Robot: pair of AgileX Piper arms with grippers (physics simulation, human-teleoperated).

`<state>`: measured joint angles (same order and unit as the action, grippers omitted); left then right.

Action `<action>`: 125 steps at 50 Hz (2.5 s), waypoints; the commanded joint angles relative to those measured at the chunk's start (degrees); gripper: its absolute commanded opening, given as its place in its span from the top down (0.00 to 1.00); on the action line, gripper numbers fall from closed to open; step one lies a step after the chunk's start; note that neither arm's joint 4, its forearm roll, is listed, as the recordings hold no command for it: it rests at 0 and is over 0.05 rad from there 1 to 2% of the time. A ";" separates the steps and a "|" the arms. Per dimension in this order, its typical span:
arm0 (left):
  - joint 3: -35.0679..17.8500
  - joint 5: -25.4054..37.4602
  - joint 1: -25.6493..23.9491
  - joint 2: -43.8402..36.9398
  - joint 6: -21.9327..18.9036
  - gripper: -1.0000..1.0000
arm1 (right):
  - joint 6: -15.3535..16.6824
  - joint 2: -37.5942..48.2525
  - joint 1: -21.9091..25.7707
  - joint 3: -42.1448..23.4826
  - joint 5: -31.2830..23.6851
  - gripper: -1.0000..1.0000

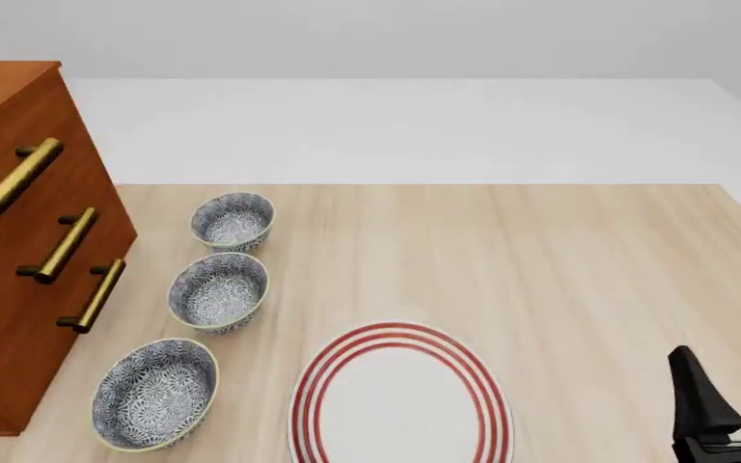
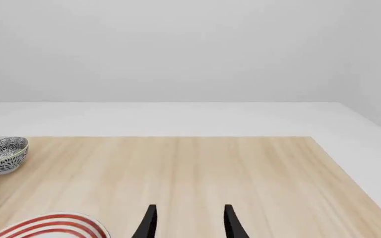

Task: Open the top drawer of the cabinet.

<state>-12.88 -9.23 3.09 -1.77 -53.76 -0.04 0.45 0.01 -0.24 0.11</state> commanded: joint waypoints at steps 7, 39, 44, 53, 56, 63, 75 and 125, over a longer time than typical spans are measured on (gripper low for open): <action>-0.72 -1.69 -0.54 -1.32 -5.11 0.00 | 0.00 0.00 0.00 0.00 0.00 0.00; -0.62 -5.35 -3.36 -5.70 -13.76 0.00 | 0.00 0.00 0.00 0.00 0.00 0.00; -0.25 -5.95 -3.29 -6.43 -15.05 0.00 | 0.01 -0.01 0.00 0.00 0.00 0.00; -0.44 -5.61 -3.85 -7.94 -18.61 0.00 | 0.01 0.00 0.00 0.00 0.00 0.00; -0.46 -6.11 -4.04 -8.62 -19.44 0.00 | 0.00 0.00 0.00 0.00 0.00 0.00; -0.14 -5.40 -4.83 -8.82 -21.57 0.00 | 0.01 -0.01 0.00 0.00 0.00 0.00; 0.07 -4.11 -4.83 -9.14 -23.34 0.00 | 0.00 0.00 0.00 0.00 0.00 0.00; -1.24 -3.55 -3.99 -13.71 -29.95 0.00 | 0.00 0.00 0.00 0.00 0.00 0.00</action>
<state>-13.46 -12.55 -1.31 -14.00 -82.81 -0.03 0.44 0.01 -0.24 0.11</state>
